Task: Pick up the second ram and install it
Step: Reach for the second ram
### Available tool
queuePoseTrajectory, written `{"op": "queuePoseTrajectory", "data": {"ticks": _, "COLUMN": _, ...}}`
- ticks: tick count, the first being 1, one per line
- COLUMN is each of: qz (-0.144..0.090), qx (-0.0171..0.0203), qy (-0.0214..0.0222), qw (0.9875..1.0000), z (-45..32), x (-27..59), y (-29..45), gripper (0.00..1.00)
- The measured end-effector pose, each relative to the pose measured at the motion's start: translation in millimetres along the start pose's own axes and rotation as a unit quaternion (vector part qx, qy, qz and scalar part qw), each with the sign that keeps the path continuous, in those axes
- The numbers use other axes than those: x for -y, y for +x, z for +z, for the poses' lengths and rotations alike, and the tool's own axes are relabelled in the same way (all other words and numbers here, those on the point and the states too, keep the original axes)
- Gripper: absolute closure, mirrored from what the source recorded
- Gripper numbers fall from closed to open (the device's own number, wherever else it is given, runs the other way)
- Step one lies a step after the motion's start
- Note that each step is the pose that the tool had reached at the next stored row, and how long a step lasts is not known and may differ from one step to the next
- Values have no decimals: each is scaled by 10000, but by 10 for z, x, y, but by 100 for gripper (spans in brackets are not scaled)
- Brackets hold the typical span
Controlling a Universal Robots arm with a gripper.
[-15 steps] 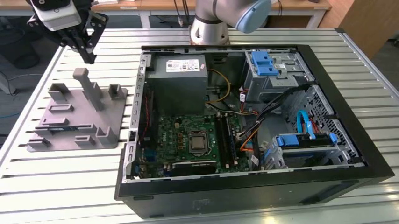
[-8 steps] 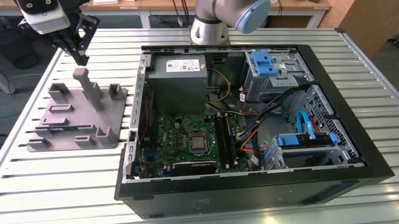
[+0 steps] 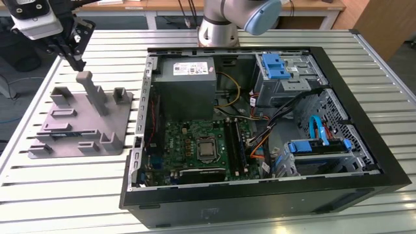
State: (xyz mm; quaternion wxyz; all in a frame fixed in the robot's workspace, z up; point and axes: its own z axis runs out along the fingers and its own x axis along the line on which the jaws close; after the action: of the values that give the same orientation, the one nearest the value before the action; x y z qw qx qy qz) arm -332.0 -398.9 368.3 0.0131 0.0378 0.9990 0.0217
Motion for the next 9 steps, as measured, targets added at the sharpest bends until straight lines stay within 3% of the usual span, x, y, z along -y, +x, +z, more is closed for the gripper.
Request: {"op": "queuePoseTrajectory", "data": {"ticks": 9, "qz": 0, "qx": 0, "qy": 0, "qw": 10000, "z": 51, "x": 9, "y": 91, "gripper": 90}}
